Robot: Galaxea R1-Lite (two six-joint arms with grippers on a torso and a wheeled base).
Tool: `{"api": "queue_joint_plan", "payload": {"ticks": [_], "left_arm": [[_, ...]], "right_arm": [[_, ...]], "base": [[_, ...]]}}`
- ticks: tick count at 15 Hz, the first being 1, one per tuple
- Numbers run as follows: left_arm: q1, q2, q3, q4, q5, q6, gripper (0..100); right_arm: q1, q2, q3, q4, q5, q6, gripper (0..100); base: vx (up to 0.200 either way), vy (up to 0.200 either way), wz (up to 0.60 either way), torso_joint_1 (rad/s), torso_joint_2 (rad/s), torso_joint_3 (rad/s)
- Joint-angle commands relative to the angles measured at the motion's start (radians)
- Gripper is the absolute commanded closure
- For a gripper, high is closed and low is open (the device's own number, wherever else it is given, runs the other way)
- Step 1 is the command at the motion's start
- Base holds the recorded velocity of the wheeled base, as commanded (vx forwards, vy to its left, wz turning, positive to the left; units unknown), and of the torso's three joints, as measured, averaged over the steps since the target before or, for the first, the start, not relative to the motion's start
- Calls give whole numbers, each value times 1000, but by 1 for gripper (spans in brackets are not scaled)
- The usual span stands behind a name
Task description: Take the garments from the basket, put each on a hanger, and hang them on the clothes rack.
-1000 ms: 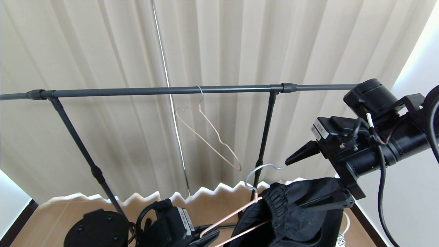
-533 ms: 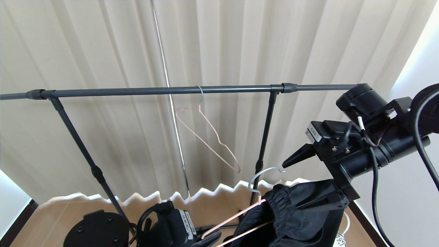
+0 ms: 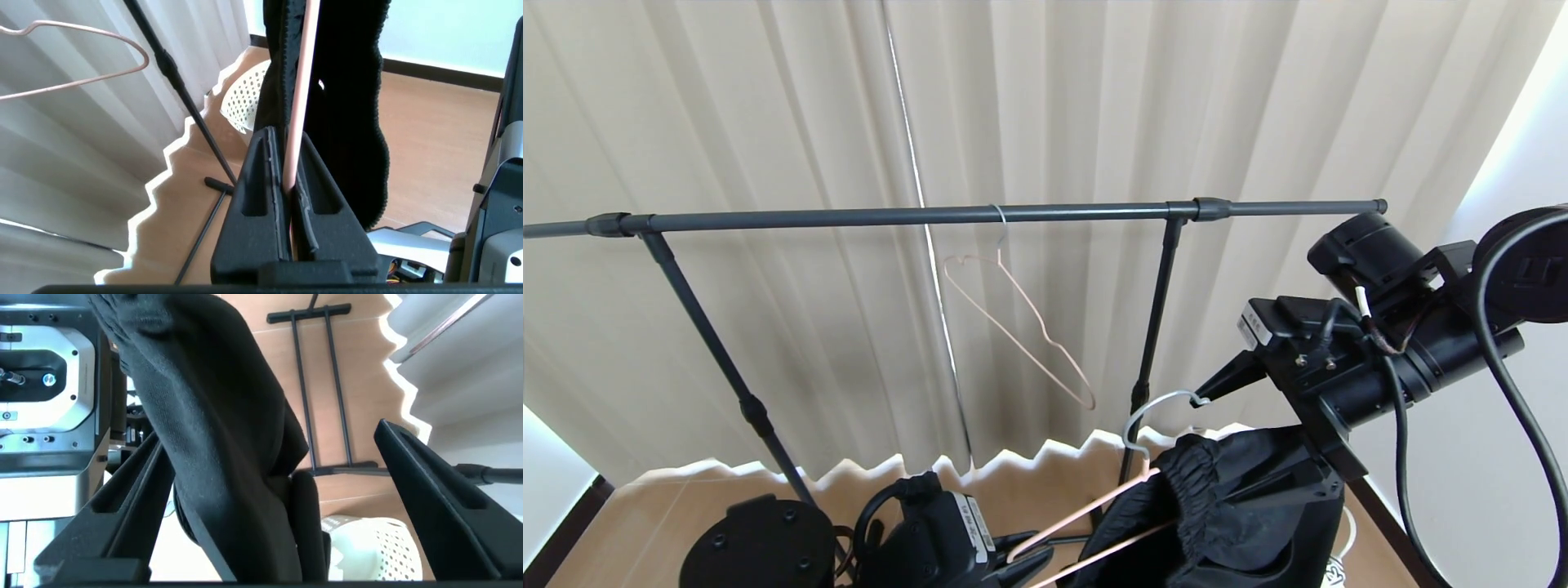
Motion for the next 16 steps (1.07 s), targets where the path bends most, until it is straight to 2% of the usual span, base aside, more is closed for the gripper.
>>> {"api": "queue_joint_plan", "payload": {"ticks": [1, 13, 14, 16], "left_arm": [[0, 1, -1, -1, 0, -1, 100], [25, 3, -3, -1, 9, -2, 100], [26, 5, -3, -4, 9, -2, 0], [26, -2, 6, -32, 3, -7, 0]], "right_arm": [[1, 1, 0, 0, 1, 1, 100], [1, -33, 9, 5, 37, -5, 100], [1, -37, 11, 5, 37, -5, 100], [1, -54, 30, 5, 37, -5, 100]], "base": [[0, 0, 0, 0, 0, 0], [0, 0, 0, 0, 0, 0], [0, 0, 0, 0, 0, 0], [0, 0, 0, 0, 0, 0]]}}
